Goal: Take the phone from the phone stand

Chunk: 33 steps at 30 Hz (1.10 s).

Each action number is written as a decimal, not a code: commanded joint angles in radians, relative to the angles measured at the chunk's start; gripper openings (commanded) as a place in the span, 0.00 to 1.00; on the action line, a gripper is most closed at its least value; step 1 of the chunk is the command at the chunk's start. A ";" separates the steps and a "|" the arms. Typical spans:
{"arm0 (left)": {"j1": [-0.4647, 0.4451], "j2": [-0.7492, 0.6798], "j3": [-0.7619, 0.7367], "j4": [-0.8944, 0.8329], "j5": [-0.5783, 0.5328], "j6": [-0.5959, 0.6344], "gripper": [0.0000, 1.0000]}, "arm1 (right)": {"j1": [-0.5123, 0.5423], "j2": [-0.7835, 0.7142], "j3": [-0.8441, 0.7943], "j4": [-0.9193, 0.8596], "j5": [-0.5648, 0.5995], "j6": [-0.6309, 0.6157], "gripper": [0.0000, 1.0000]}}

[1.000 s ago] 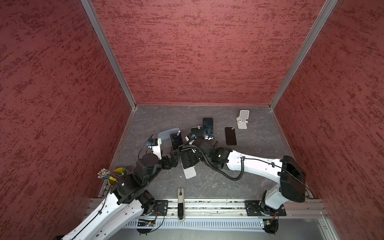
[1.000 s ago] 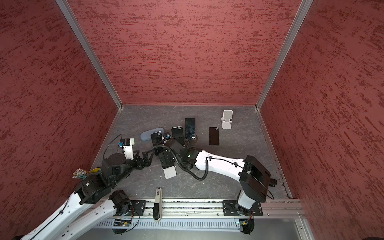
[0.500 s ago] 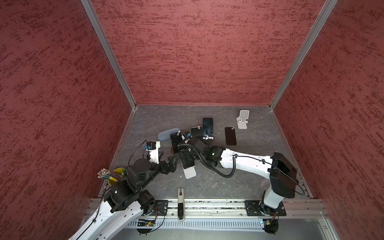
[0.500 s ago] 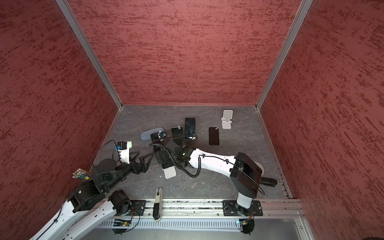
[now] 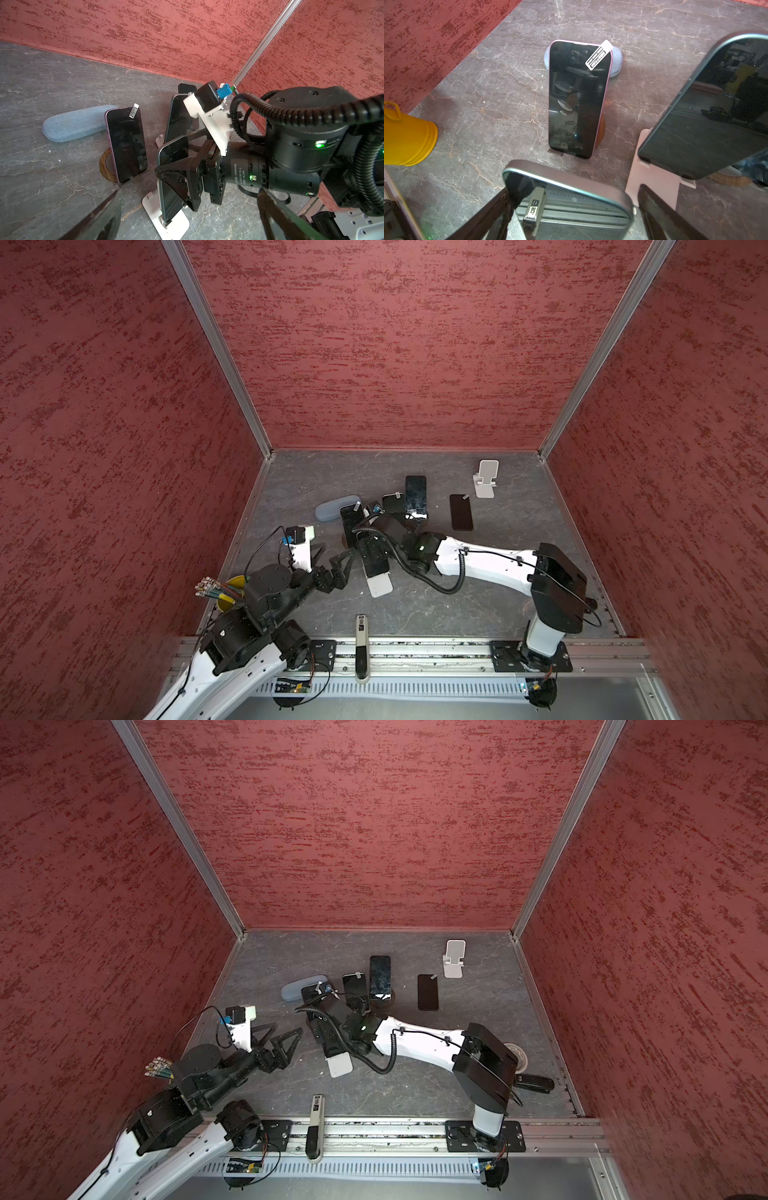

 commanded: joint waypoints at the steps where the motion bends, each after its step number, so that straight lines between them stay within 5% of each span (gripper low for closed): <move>1: 0.004 -0.006 0.003 0.000 -0.016 0.004 0.99 | 0.006 0.007 0.030 0.035 0.047 0.035 0.92; 16: 0.004 -0.001 -0.005 0.009 -0.005 0.012 0.99 | 0.018 0.051 0.056 0.029 0.081 0.078 0.87; 33: 0.004 0.048 0.001 0.011 -0.007 0.011 1.00 | 0.021 -0.028 0.018 0.040 0.105 0.025 0.63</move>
